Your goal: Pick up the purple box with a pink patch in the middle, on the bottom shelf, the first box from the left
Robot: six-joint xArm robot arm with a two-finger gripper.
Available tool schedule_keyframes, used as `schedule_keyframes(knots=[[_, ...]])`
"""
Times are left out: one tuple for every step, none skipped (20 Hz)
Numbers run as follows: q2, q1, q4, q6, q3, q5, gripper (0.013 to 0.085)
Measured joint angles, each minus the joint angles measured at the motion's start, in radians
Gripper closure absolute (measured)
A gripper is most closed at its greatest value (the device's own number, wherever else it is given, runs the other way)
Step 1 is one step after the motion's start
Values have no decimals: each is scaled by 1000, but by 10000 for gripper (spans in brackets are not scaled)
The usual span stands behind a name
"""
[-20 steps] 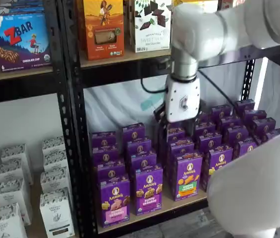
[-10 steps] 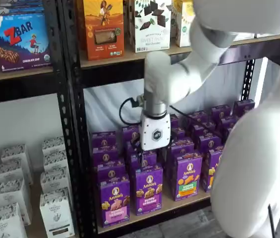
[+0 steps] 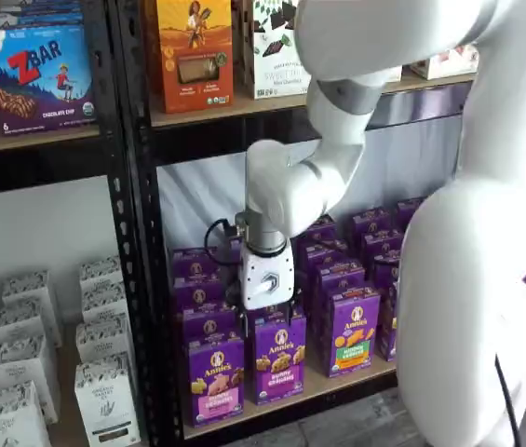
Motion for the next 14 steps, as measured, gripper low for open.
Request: schedule_keyframes(knots=[[22, 1, -8, 9, -13, -9, 130], [50, 2, -17, 19, -31, -18, 130], [74, 4, -23, 26, -48, -23, 130], [95, 5, -28, 32, -63, -24, 130], [114, 7, -28, 34, -77, -27, 130], [139, 9, -22, 30, -94, -33, 130], [161, 11, -8, 20, -107, -44, 130], [179, 12, 3, 11, -119, -55, 130], [195, 13, 12, 3, -129, -63, 130], [212, 14, 16, 0, -142, -69, 130], [227, 14, 15, 1, -155, -72, 130], [242, 14, 9, 7, -167, -74, 130], [262, 14, 4, 11, -186, -74, 130], [276, 15, 7, 10, -200, -72, 130]])
